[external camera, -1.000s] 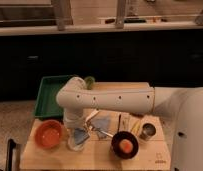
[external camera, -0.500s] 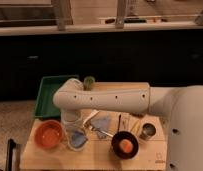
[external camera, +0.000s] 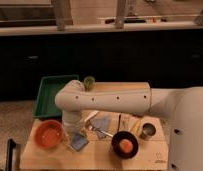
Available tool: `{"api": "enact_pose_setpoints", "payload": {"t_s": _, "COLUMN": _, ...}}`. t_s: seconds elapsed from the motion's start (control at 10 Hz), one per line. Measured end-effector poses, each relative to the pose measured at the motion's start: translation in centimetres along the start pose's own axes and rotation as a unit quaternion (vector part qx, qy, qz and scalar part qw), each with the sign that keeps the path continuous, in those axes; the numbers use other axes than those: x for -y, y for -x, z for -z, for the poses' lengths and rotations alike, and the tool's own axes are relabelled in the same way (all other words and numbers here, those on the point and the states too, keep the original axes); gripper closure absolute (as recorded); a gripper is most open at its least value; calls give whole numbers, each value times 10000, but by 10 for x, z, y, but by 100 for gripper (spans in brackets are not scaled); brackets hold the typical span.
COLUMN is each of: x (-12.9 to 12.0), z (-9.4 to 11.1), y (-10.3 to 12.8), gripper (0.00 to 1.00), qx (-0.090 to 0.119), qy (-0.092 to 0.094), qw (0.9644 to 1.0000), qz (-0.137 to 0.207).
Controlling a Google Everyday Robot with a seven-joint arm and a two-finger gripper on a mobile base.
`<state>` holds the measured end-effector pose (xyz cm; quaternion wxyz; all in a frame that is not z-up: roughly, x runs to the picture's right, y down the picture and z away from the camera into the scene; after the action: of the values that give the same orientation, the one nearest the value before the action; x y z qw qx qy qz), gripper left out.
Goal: Place sponge in paper cup
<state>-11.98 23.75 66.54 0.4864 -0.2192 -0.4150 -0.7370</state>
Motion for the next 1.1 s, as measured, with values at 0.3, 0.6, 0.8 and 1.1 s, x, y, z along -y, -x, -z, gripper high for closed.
{"api": "enact_pose_setpoints", "payload": {"t_s": 0.3, "x": 1, "z": 1, "y": 0, "gripper": 33, "qx": 37, "qy": 12, "qw": 10000, "qz": 2}}
{"api": "enact_pose_setpoints", "payload": {"t_s": 0.6, "x": 2, "z": 1, "y": -2, "gripper": 20, "qx": 77, "qy": 47, "qw": 10000, "qz": 22}}
{"api": "enact_pose_setpoints", "payload": {"t_s": 0.8, "x": 2, "z": 2, "y": -3, "gripper": 20, "qx": 101, "qy": 74, "qw": 9999, "qz": 24}}
{"api": "enact_pose_setpoints", "payload": {"t_s": 1.1, "x": 2, "z": 4, "y": -3, "gripper": 20, "qx": 112, "qy": 104, "qw": 9999, "qz": 25}}
